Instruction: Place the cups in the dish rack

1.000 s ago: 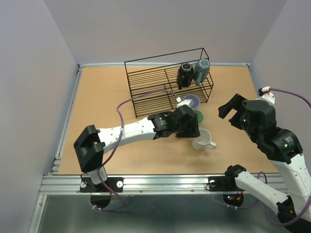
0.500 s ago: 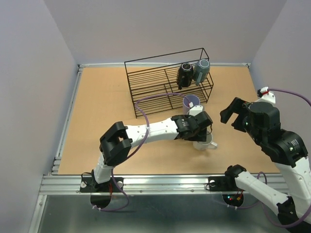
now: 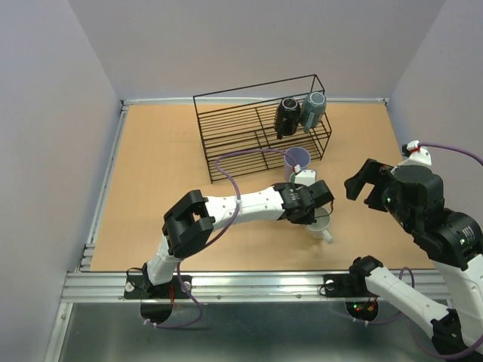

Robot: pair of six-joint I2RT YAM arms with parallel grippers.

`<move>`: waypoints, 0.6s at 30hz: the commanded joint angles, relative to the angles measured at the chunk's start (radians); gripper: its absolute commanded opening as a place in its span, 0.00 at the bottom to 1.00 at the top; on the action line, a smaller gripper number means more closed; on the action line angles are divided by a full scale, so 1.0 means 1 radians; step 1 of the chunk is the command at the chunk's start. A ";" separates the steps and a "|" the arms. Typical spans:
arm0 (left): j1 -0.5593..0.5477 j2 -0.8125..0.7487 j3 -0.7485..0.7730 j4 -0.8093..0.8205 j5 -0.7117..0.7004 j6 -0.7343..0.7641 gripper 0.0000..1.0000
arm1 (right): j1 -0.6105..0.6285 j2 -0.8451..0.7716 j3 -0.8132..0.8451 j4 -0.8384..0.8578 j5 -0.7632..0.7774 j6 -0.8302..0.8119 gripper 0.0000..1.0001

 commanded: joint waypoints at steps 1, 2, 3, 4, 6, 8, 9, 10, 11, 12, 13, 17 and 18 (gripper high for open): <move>-0.019 0.008 0.031 -0.010 0.007 -0.011 0.05 | 0.000 -0.015 0.049 -0.008 -0.012 -0.020 1.00; -0.020 0.011 0.026 -0.003 0.013 -0.009 0.00 | 0.000 -0.017 0.049 -0.008 -0.015 -0.017 1.00; -0.020 0.011 0.024 0.001 0.015 -0.009 0.00 | 0.000 -0.018 0.049 -0.010 -0.015 -0.019 1.00; -0.022 0.009 0.023 0.002 0.017 -0.007 0.00 | 0.000 -0.021 0.052 -0.011 -0.015 -0.017 1.00; -0.022 0.005 0.021 0.001 0.014 -0.006 0.00 | 0.001 -0.024 0.053 -0.013 -0.012 -0.013 1.00; -0.022 -0.012 0.012 -0.001 0.007 -0.006 0.00 | 0.000 -0.029 0.053 -0.013 -0.013 -0.002 1.00; -0.023 -0.021 0.006 0.001 0.004 -0.007 0.00 | -0.002 -0.029 0.052 -0.013 -0.016 0.001 1.00; -0.025 -0.032 -0.002 -0.001 0.000 -0.014 0.00 | 0.000 -0.027 0.050 -0.011 -0.018 0.009 1.00; -0.025 -0.058 -0.021 0.007 -0.011 -0.017 0.00 | 0.000 -0.027 0.049 -0.011 -0.021 0.013 1.00; -0.026 -0.073 -0.035 0.013 -0.017 -0.018 0.00 | 0.000 -0.027 0.047 -0.010 -0.024 0.017 1.00; -0.028 -0.089 -0.049 0.019 -0.023 -0.020 0.00 | 0.000 -0.027 0.046 -0.004 -0.026 0.024 1.00; -0.028 -0.210 -0.138 0.062 -0.052 -0.006 0.00 | 0.000 -0.021 0.036 0.021 -0.043 0.049 1.00; -0.028 -0.233 -0.153 0.068 -0.060 0.003 0.00 | -0.002 -0.015 0.036 0.027 -0.043 0.053 1.00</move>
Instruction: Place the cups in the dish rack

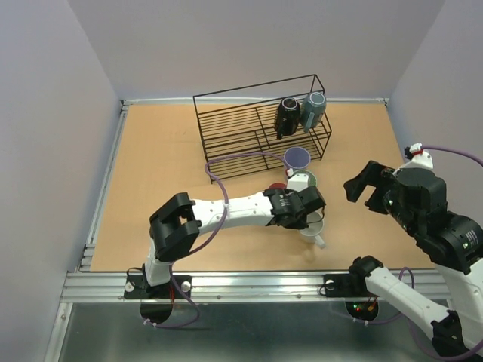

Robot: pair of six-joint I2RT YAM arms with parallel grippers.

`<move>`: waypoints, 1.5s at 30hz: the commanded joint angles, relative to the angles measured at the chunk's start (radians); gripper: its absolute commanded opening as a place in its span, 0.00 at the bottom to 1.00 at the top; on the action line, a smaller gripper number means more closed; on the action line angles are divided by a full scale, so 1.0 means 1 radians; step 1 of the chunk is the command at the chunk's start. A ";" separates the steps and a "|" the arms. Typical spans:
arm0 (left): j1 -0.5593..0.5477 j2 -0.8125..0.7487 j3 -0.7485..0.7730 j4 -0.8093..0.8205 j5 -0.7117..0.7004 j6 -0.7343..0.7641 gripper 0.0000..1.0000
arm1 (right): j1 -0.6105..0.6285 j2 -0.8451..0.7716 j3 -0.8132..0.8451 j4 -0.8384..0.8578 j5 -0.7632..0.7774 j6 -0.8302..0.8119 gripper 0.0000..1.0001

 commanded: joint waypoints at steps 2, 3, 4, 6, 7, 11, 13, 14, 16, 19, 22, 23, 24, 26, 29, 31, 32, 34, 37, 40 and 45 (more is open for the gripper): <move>-0.010 -0.212 -0.070 0.034 -0.067 0.016 0.00 | 0.000 0.019 0.046 0.056 -0.009 0.038 1.00; -0.010 -0.267 -0.108 0.055 -0.072 0.025 0.00 | 0.000 0.033 0.052 0.067 -0.007 0.039 1.00; -0.010 -0.297 -0.129 0.066 -0.080 0.028 0.00 | 0.000 0.037 0.050 0.079 -0.014 0.041 1.00; -0.010 -0.385 -0.187 0.087 -0.084 0.036 0.00 | 0.000 0.043 0.035 0.133 -0.109 0.015 1.00; -0.009 -0.418 -0.205 0.097 -0.086 0.042 0.00 | 0.000 0.045 0.029 0.195 -0.157 0.003 1.00; -0.007 -0.635 -0.316 0.173 -0.087 0.057 0.00 | 0.000 0.040 -0.026 0.326 -0.426 0.007 1.00; -0.004 -0.715 -0.385 0.204 -0.089 0.059 0.00 | 0.000 0.040 -0.039 0.366 -0.526 0.035 1.00; 0.000 -0.793 -0.408 0.238 -0.087 0.060 0.00 | 0.000 0.043 -0.043 0.379 -0.555 0.068 1.00; 0.005 -0.870 -0.472 0.267 -0.092 0.065 0.00 | 0.000 0.049 -0.057 0.423 -0.635 0.107 1.00; 0.011 -1.002 -0.528 0.299 -0.145 0.100 0.00 | 0.000 0.065 -0.074 0.498 -0.721 0.223 1.00; 0.013 -1.104 -0.569 0.322 -0.190 0.129 0.00 | 0.000 0.108 -0.059 0.544 -0.800 0.280 1.00; 0.014 -1.143 -0.575 0.327 -0.219 0.134 0.00 | 0.000 0.114 -0.063 0.563 -0.819 0.324 1.00; 0.019 -1.161 -0.577 0.334 -0.230 0.155 0.00 | 0.000 0.115 -0.089 0.617 -0.857 0.349 1.00; 0.023 -1.187 -0.569 0.341 -0.274 0.184 0.00 | 0.000 0.106 -0.135 0.696 -0.894 0.415 1.00; 0.059 -1.188 -0.546 0.325 -0.320 0.217 0.00 | 0.000 0.096 -0.235 0.817 -0.960 0.476 1.00; 0.109 -1.171 -0.511 0.324 -0.295 0.244 0.00 | 0.000 0.099 -0.270 0.851 -1.017 0.483 1.00; 0.125 -1.167 -0.500 0.324 -0.269 0.278 0.00 | 0.000 0.094 -0.287 0.877 -1.029 0.477 1.00; 0.167 -1.145 -0.474 0.319 -0.239 0.310 0.00 | 0.000 0.085 -0.323 0.903 -1.044 0.455 1.00; 0.264 -1.135 -0.460 0.321 -0.166 0.324 0.00 | 0.000 0.096 -0.375 0.977 -1.096 0.431 1.00; 0.309 -1.148 -0.480 0.389 -0.114 0.318 0.00 | 0.000 0.109 -0.422 1.055 -1.129 0.440 0.99; 0.339 -1.159 -0.512 0.511 -0.029 0.310 0.00 | 0.000 0.149 -0.451 1.208 -1.161 0.499 0.97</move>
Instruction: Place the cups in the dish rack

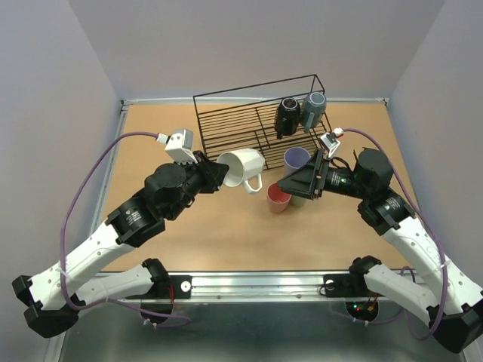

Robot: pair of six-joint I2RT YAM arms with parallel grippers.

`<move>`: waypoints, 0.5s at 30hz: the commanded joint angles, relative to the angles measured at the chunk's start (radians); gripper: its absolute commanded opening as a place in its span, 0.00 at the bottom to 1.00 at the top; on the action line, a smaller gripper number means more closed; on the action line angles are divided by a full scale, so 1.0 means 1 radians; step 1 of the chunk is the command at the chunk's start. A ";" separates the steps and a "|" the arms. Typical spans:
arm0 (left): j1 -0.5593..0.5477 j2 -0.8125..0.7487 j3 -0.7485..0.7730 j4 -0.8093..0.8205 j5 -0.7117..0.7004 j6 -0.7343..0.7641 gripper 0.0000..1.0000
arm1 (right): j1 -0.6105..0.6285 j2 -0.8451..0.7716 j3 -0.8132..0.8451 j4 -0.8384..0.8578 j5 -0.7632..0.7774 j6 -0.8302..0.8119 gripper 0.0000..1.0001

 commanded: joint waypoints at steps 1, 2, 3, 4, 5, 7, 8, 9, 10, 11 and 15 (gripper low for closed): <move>0.026 -0.045 0.020 0.296 0.112 -0.017 0.00 | 0.000 0.023 -0.031 0.249 -0.077 0.055 0.97; 0.044 -0.042 0.013 0.340 0.160 -0.021 0.00 | 0.001 0.037 -0.040 0.301 -0.077 0.086 0.96; 0.044 -0.038 0.011 0.352 0.184 -0.031 0.00 | 0.000 0.045 -0.043 0.328 -0.077 0.103 0.96; 0.061 -0.035 0.011 0.363 0.209 -0.046 0.00 | 0.000 0.060 -0.045 0.373 -0.080 0.115 0.96; 0.066 -0.030 0.010 0.371 0.246 -0.054 0.00 | 0.000 0.068 -0.043 0.394 -0.080 0.138 0.96; 0.067 -0.028 -0.006 0.402 0.261 -0.066 0.00 | 0.000 0.077 -0.048 0.437 -0.086 0.156 0.95; 0.067 -0.041 -0.032 0.431 0.264 -0.084 0.00 | 0.000 0.089 -0.052 0.482 -0.097 0.178 0.95; 0.067 -0.048 -0.049 0.452 0.267 -0.094 0.00 | 0.000 0.094 -0.055 0.505 -0.103 0.189 0.95; 0.069 -0.057 -0.065 0.474 0.274 -0.106 0.00 | -0.002 0.100 -0.060 0.523 -0.106 0.199 0.95; 0.070 -0.067 -0.096 0.518 0.287 -0.121 0.00 | 0.000 0.108 -0.064 0.560 -0.109 0.221 0.95; 0.074 -0.062 -0.124 0.566 0.313 -0.147 0.00 | 0.000 0.117 -0.091 0.625 -0.109 0.262 0.93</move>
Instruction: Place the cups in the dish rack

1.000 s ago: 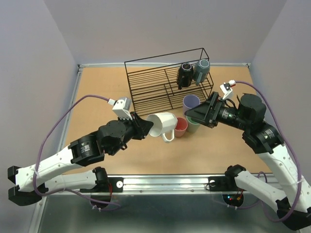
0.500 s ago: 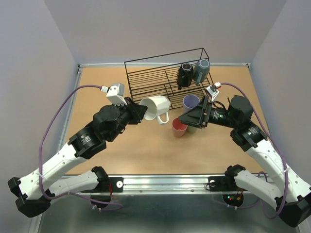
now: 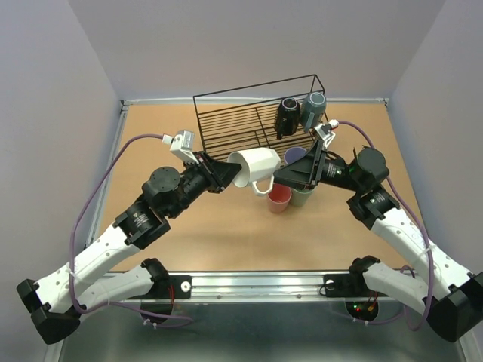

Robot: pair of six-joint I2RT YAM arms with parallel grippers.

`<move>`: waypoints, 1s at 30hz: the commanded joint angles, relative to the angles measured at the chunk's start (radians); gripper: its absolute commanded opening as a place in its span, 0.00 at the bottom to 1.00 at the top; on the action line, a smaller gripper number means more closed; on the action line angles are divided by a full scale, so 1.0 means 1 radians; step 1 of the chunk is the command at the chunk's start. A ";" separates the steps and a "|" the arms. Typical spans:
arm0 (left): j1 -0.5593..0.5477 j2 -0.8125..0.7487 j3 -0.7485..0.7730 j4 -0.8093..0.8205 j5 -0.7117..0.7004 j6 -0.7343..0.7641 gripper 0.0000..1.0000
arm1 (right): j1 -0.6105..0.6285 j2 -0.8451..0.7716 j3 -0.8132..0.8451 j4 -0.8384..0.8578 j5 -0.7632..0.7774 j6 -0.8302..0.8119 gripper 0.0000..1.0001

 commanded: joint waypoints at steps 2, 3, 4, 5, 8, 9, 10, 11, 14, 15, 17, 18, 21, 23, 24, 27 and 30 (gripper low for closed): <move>0.006 -0.038 -0.014 0.291 0.065 -0.084 0.00 | -0.002 0.007 -0.022 0.175 -0.029 0.072 0.92; 0.006 -0.043 -0.034 0.325 0.068 -0.097 0.00 | 0.000 0.009 -0.018 0.175 -0.027 0.066 0.91; 0.006 -0.044 -0.040 0.337 0.067 -0.102 0.00 | 0.000 0.015 -0.009 0.175 -0.030 0.062 0.91; 0.006 -0.044 -0.042 0.342 0.064 -0.105 0.00 | 0.000 0.018 -0.006 0.175 -0.029 0.062 0.90; 0.006 -0.029 -0.042 0.363 0.079 -0.114 0.00 | 0.000 0.034 0.011 0.181 -0.026 0.069 0.87; 0.006 -0.024 -0.045 0.371 0.084 -0.119 0.00 | 0.000 0.038 0.014 0.186 -0.026 0.072 0.86; 0.006 -0.023 -0.046 0.376 0.085 -0.120 0.00 | 0.000 0.043 0.017 0.189 -0.024 0.075 0.85; 0.006 -0.021 -0.049 0.383 0.085 -0.127 0.00 | 0.000 0.052 0.024 0.196 -0.023 0.081 0.81; 0.006 -0.011 -0.049 0.389 0.082 -0.125 0.00 | 0.001 0.067 0.032 0.218 -0.018 0.096 0.74; 0.006 -0.007 -0.049 0.391 0.084 -0.124 0.00 | 0.001 0.069 0.032 0.223 -0.017 0.099 0.73; 0.006 0.000 -0.048 0.393 0.084 -0.121 0.00 | 0.001 0.073 0.035 0.235 -0.004 0.108 0.71; 0.006 0.006 -0.048 0.393 0.084 -0.114 0.00 | 0.003 0.075 0.038 0.236 0.005 0.111 0.69; 0.006 0.019 -0.049 0.389 0.071 -0.110 0.00 | 0.007 0.080 0.046 0.247 0.017 0.122 0.66; 0.006 0.028 -0.051 0.388 0.067 -0.104 0.00 | 0.009 0.083 0.052 0.253 0.025 0.128 0.63; 0.006 0.031 -0.048 0.388 0.068 -0.093 0.00 | 0.009 0.086 0.054 0.256 0.032 0.133 0.63; 0.006 0.049 -0.037 0.377 0.070 -0.079 0.00 | 0.014 0.093 0.055 0.276 0.037 0.151 0.61; 0.006 0.065 -0.034 0.373 0.067 -0.065 0.00 | 0.018 0.112 0.058 0.301 0.039 0.171 0.57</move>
